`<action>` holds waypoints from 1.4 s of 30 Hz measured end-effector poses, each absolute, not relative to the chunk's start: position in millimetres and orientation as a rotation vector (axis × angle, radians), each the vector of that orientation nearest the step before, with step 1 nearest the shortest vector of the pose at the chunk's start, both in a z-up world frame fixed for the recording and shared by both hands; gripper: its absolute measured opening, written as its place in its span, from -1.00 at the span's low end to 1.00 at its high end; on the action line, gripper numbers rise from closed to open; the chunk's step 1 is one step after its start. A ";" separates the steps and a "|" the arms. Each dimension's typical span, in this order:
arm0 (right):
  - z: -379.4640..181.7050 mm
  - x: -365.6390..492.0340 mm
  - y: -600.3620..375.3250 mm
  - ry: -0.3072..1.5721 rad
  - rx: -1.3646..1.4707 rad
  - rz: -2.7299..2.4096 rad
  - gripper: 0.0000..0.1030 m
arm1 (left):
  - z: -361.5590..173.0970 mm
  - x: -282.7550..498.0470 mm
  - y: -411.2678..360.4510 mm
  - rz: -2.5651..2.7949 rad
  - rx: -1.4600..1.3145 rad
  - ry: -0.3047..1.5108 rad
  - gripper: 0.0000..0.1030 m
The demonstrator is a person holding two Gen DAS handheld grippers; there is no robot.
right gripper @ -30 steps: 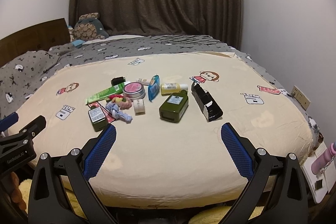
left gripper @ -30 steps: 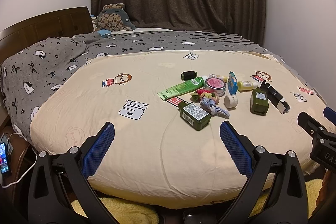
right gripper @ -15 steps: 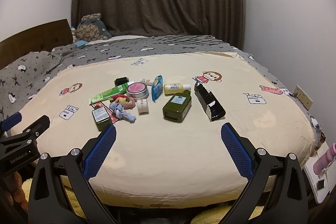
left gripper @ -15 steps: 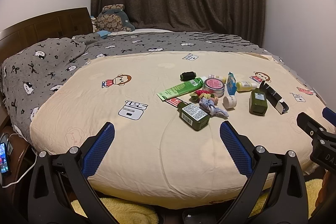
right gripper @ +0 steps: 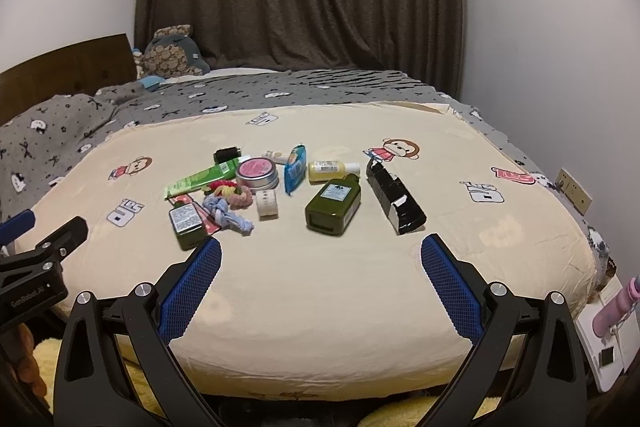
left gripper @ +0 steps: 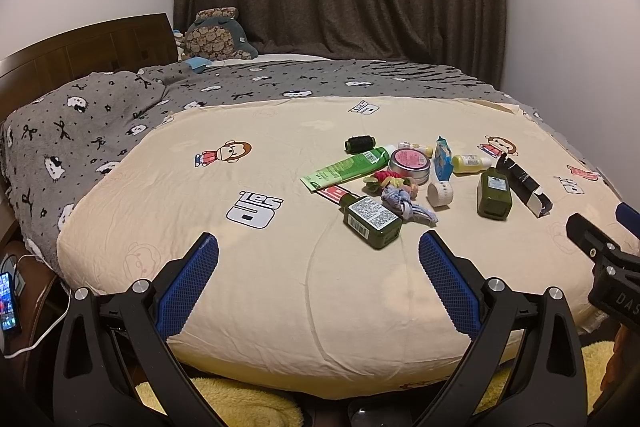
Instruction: Collect trash
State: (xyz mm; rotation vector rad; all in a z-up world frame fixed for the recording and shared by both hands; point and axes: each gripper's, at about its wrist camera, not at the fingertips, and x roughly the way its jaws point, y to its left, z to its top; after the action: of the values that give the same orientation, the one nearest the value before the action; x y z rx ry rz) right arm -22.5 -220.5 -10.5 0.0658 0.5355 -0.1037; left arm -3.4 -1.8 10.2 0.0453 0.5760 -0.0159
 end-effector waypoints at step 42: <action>-92.8 115.8 -251.5 0.745 0.276 -0.027 0.71 | -97.4 113.1 -45.5 -0.171 0.023 0.809 0.49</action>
State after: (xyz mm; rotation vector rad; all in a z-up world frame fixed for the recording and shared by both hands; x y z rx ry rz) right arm 115.8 -251.5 -92.8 0.2761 0.7454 -0.0273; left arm 113.1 -45.5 -97.4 0.0228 0.8085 -0.1706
